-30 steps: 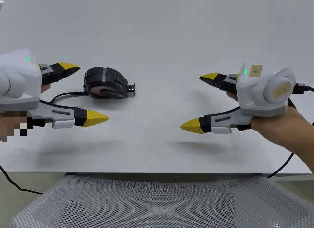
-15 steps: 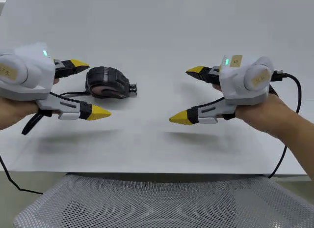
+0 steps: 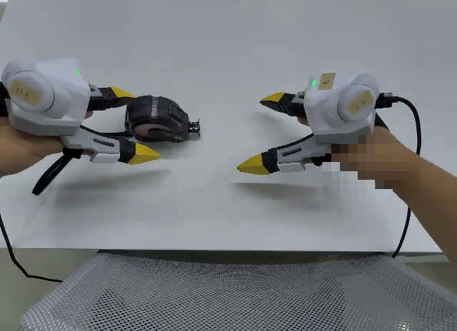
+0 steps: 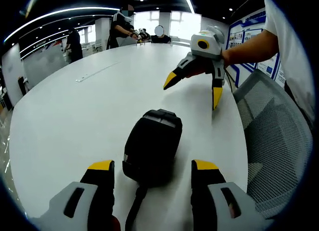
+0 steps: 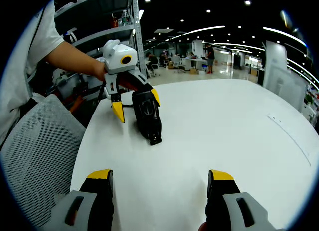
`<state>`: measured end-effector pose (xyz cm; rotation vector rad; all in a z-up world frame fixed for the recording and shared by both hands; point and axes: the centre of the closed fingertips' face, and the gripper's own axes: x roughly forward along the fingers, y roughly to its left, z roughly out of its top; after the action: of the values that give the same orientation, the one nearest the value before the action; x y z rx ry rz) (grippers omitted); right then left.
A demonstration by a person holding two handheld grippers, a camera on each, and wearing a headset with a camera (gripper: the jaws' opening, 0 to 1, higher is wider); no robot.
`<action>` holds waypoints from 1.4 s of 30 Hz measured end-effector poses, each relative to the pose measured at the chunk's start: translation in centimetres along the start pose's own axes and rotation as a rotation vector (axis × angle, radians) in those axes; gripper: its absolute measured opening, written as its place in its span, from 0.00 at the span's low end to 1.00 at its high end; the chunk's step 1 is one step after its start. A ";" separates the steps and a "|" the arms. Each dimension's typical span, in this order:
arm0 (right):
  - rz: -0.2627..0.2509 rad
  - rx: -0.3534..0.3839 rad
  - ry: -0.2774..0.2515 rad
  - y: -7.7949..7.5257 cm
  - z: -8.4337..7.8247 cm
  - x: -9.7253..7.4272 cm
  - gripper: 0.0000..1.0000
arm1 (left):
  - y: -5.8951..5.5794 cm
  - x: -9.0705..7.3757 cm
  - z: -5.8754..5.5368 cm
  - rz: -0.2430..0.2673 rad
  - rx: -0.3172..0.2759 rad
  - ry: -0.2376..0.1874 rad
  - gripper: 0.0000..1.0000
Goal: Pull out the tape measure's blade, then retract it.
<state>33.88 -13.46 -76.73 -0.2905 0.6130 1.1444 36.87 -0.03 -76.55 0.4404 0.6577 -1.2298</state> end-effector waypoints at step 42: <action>0.042 -0.080 -0.025 0.1 0.9 4.3 0.49 | 0.6 0.6 -0.2 -0.045 0.061 0.056 0.28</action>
<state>35.25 -9.73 -78.55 -0.3326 0.5544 1.2136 37.52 -0.12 -77.13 0.5146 0.6820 -1.2863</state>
